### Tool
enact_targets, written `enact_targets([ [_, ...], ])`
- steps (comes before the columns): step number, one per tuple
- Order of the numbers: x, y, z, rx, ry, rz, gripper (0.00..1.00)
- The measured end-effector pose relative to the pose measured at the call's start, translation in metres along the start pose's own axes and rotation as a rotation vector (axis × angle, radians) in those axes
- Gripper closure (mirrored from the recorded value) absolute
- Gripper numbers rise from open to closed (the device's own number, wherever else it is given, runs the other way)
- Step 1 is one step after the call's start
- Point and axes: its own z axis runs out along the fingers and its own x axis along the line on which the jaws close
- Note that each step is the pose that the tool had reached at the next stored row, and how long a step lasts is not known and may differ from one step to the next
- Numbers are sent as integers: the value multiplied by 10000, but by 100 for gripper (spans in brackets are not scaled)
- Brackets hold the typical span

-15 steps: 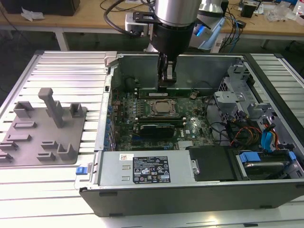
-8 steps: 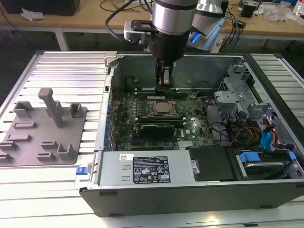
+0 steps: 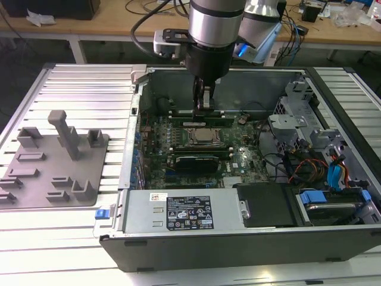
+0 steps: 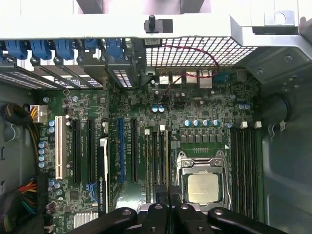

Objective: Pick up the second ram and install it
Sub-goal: 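Insert the second ram into the second slot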

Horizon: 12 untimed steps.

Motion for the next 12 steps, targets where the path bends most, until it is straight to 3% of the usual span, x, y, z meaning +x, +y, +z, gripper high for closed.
enact_targets([
  [12,1,-1,29,1,-1,0,91],
])
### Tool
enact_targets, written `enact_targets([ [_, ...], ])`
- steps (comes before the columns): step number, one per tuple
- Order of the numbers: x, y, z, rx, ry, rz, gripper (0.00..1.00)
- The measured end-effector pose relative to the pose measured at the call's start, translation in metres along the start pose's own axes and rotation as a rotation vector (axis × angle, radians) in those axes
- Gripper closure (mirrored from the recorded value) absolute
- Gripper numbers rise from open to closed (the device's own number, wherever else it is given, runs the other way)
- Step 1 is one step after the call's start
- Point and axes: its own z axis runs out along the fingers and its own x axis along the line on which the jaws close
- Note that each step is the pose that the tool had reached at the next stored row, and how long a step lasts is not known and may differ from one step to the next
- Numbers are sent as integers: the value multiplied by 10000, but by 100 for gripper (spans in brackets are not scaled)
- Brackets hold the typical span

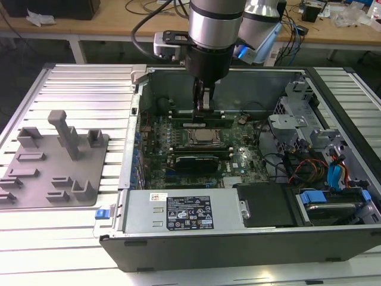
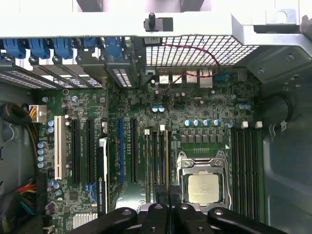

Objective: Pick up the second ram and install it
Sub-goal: 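Insert the second ram into the second slot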

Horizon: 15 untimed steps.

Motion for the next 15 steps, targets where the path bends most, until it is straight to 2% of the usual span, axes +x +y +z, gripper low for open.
enact_targets([
  [10,2,-3,78,-1,1,0,91],
  [15,5,-9,198,-2,3,-64,91],
])
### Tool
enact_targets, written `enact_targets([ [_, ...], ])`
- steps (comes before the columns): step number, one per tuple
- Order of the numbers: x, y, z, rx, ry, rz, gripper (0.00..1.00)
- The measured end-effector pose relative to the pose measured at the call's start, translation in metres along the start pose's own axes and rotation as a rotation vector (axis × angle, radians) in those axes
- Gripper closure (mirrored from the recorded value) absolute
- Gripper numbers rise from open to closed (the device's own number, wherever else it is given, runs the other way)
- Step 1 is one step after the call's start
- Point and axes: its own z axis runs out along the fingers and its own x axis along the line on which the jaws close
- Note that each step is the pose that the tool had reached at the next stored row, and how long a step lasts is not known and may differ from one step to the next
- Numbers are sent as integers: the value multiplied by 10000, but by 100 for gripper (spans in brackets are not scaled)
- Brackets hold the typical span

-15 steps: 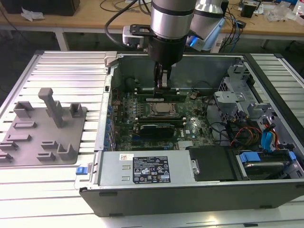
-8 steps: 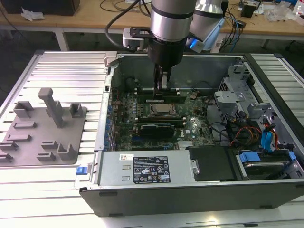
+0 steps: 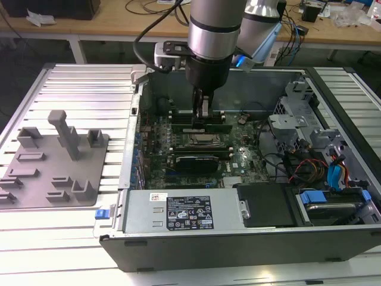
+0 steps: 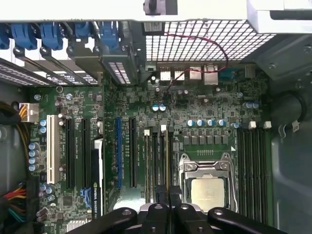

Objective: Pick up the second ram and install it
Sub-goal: 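Insert the second ram into the second slot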

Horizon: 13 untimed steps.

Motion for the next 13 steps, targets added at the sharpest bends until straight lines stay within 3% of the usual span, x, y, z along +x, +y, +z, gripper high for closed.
enact_targets([
  [7,2,-28,94,-6,13,-287,91],
  [13,4,-36,228,-6,13,-293,91],
])
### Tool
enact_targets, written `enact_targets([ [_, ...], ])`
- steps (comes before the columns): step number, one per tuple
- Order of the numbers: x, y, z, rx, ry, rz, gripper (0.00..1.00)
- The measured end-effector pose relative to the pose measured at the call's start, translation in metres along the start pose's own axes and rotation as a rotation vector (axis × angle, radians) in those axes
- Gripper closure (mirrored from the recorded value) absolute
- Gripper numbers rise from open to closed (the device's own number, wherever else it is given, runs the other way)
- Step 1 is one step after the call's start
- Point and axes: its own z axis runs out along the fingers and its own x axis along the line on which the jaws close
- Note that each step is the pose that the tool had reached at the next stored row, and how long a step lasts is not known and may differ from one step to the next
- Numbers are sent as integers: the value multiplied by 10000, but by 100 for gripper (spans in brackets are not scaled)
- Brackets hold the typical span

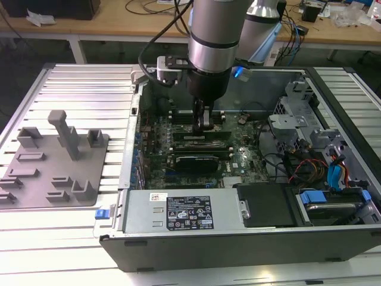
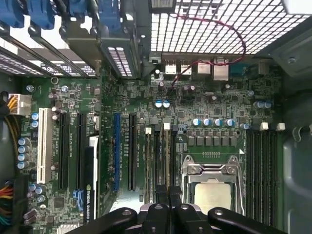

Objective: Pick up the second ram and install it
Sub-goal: 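Insert the second ram into the second slot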

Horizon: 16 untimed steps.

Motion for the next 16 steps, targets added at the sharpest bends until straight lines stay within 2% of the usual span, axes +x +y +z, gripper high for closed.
enact_targets([
  [4,2,-9,85,1,-2,71,91],
  [5,3,-11,137,1,-2,70,91],
  [9,1,-16,218,2,-4,79,91],
  [12,2,-17,257,2,-4,105,91],
  [16,2,-26,272,3,-6,129,91],
])
